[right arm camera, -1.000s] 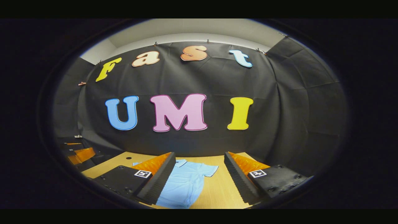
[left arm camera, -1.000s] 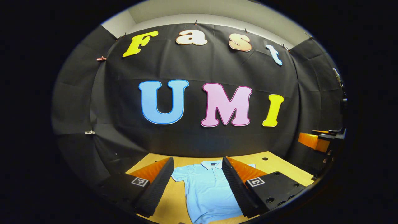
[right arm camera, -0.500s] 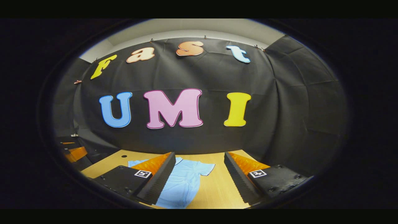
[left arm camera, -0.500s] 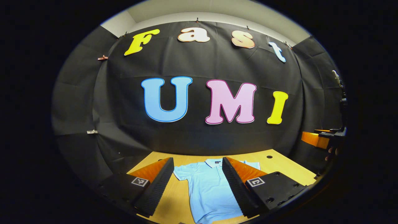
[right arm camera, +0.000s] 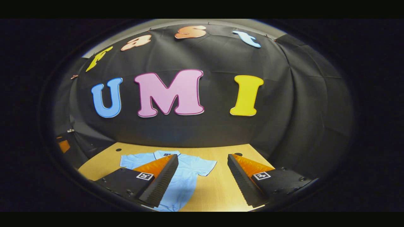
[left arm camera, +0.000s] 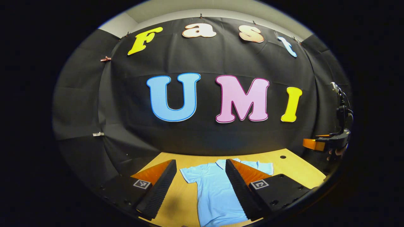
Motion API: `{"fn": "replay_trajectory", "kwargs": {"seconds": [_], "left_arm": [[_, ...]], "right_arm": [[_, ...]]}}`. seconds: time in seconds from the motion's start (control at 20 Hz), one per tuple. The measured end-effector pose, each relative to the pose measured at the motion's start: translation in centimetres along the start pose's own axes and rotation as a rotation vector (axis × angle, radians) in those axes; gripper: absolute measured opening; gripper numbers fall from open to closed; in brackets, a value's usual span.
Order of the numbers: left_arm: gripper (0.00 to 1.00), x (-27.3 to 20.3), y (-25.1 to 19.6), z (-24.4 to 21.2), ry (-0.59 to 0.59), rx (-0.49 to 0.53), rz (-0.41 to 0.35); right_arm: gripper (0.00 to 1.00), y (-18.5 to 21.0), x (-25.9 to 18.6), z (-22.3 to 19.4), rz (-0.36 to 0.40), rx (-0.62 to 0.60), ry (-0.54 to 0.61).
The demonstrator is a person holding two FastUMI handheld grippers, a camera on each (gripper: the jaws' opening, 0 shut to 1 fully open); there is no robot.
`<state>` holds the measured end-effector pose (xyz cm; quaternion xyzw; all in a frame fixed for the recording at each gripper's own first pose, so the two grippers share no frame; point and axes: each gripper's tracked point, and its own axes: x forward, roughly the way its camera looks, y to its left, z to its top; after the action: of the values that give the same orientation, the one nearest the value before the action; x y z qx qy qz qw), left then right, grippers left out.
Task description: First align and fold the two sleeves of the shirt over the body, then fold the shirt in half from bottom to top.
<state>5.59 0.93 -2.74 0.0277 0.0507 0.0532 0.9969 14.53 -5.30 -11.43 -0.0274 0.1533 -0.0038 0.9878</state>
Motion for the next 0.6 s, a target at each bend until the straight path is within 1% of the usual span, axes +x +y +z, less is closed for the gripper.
{"fn": "replay_trajectory", "kwargs": {"seconds": [0.25,0.3,0.35,0.4,0.45,0.5,0.6], "left_arm": [[0.99,2.5,-0.3,-0.8,0.048,-0.001,0.060],[0.99,3.0,-0.3,-1.1,0.056,0.000,0.069],[0.99,3.5,-0.5,-1.3,0.065,0.001,0.079],[0.99,4.0,-0.5,-1.6,0.077,0.002,0.088],[0.99,4.4,-0.7,-1.7,0.088,0.003,0.096],[0.99,4.9,-0.9,-2.0,0.095,0.005,0.102],[0.99,5.8,-1.4,-2.1,0.105,0.015,0.109]], "right_arm": [[0.98,-1.4,8.1,-3.7,0.014,-0.014,0.108],[0.95,-1.6,9.8,-4.5,0.015,-0.017,0.127],[0.98,-1.9,11.3,-5.2,0.015,-0.021,0.142],[0.98,-2.0,12.8,-5.8,0.017,-0.026,0.157],[0.95,-2.3,14.4,-6.5,0.019,-0.032,0.170],[0.98,-2.5,15.8,-7.2,0.019,-0.038,0.186],[0.98,-3.0,19.1,-8.6,0.018,-0.058,0.210]]}}
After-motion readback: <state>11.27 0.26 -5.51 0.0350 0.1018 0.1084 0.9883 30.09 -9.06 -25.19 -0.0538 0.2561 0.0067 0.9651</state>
